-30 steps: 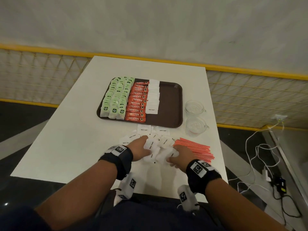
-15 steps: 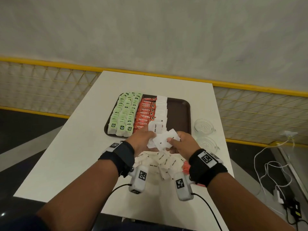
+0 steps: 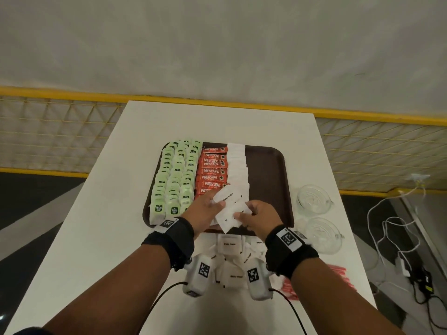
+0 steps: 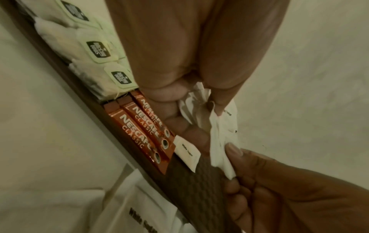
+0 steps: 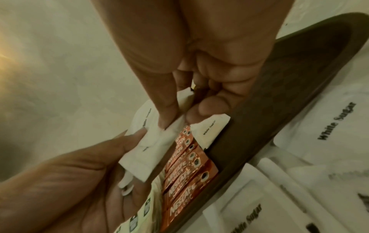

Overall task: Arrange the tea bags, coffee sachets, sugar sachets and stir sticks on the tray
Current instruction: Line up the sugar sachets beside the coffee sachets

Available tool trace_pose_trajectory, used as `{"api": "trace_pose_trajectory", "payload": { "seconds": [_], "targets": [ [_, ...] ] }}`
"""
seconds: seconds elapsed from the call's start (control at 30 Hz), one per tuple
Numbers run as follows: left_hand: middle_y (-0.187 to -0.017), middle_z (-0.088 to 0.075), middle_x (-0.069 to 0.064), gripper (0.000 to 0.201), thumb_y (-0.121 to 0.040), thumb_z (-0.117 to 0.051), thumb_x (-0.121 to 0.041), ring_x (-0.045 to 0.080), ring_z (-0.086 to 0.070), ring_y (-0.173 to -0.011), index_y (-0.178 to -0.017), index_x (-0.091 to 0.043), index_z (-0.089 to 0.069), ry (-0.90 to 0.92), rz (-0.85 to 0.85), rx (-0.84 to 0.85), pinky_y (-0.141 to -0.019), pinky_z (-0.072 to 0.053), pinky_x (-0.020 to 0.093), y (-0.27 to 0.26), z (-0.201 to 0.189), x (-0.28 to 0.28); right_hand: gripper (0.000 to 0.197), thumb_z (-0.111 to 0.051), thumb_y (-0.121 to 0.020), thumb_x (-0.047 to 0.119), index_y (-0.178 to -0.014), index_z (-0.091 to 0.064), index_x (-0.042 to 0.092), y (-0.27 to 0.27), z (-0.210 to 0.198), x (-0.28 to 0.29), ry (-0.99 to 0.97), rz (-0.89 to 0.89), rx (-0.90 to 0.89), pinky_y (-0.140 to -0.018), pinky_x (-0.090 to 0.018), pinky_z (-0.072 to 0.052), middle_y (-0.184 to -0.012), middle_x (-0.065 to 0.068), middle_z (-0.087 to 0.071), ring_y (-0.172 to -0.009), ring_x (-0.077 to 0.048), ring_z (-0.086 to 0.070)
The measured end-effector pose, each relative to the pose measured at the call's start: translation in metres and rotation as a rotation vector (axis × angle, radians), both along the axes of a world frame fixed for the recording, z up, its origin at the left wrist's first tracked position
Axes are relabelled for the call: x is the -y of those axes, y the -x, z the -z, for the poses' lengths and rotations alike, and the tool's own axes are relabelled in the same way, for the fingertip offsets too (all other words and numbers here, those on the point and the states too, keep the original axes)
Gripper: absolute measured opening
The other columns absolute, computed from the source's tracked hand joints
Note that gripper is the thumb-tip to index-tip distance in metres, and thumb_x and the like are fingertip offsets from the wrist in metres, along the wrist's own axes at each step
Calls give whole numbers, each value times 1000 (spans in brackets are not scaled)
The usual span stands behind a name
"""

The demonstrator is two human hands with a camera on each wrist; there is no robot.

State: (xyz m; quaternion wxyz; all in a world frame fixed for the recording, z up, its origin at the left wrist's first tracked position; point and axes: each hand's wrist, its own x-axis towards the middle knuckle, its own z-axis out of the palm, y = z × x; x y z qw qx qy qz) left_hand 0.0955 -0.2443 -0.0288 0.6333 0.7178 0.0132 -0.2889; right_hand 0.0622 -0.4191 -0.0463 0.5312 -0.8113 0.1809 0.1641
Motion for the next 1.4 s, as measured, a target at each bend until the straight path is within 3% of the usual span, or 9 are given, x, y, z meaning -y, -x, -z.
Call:
{"api": "trace_pose_trajectory", "payload": {
  "seconds": [0.1,0.23,0.43,0.63,0.87,1.03,1.1,1.23,1.4],
  "targets": [
    [-118,-67,2,28,-101,-50,-16,21,-65,-108,-128,-23,-56,-1,-26,-42,-86,-58,40,-15,13,-6,16,-67,-90,9,-103,-63,3,-9,4,3,-131,104,-31,-67,-25,-59,-98,-14,-72,-79,-19,-71],
    [-120,-65,4,27,-101,-51,-19,23,-64,-109,-126,-26,-55,12,-85,-68,-89,-56,45,-36,21,-19,4,-63,-92,6,-94,-65,3,-13,17,13,-294,304,-90,-78,-32,-59,-101,-17,-71,-92,-26,-70],
    [-116,-63,5,22,-101,-51,-20,22,-63,-106,-122,-26,-53,17,-155,-113,-83,-57,42,-54,27,-36,10,-69,-89,22,-92,-72,12,-18,42,16,16,234,-93,-65,-24,-46,-76,3,-67,-70,-11,-58],
    [-115,-64,9,19,-101,-52,-21,26,-66,-104,-119,-23,-54,22,-173,-95,-81,-59,45,-52,33,-43,19,-75,-82,31,-91,-68,16,-28,54,4,223,203,-69,-77,-30,-53,-85,3,-69,-79,-13,-64],
    [-116,-65,5,25,-101,-52,-21,24,-66,-106,-125,-27,-55,53,-116,-124,-84,-58,43,-49,33,-37,28,-74,-82,38,-94,-56,20,-31,43,1,376,224,-63,-70,-26,-45,-84,4,-59,-80,-13,-59],
    [-110,-66,4,17,-101,-51,-16,23,-67,-100,-114,-27,-56,75,-80,-93,-80,-59,40,-46,35,-23,33,-69,-83,50,-97,-63,21,-29,20,-14,168,102,24,-68,-22,-47,-91,7,-66,-84,-8,-61],
    [-108,-67,7,16,-101,-51,-15,23,-67,-97,-111,-25,-57,88,-68,-76,-78,-59,39,-43,34,-16,32,-78,-77,43,-96,-63,22,-29,20,-19,83,89,-8,-67,-24,-53,-91,3,-70,-80,-11,-66],
    [-115,-66,10,18,-101,-52,-14,27,-67,-102,-113,-25,-59,97,-71,-88,-76,-60,40,-40,35,-9,27,-81,-78,25,-96,-63,14,-25,21,-17,-22,164,-42,-52,-15,-48,-88,-5,-73,-66,-7,-67],
    [-115,-62,9,23,-101,-52,-15,21,-67,-93,-122,-22,-56,110,-142,-124,-65,-61,32,-43,36,-16,19,-73,-85,14,-100,-65,4,-13,22,1,-146,276,-83,-69,-27,-58,-88,-14,-74,-70,-16,-69]
  ]
}}
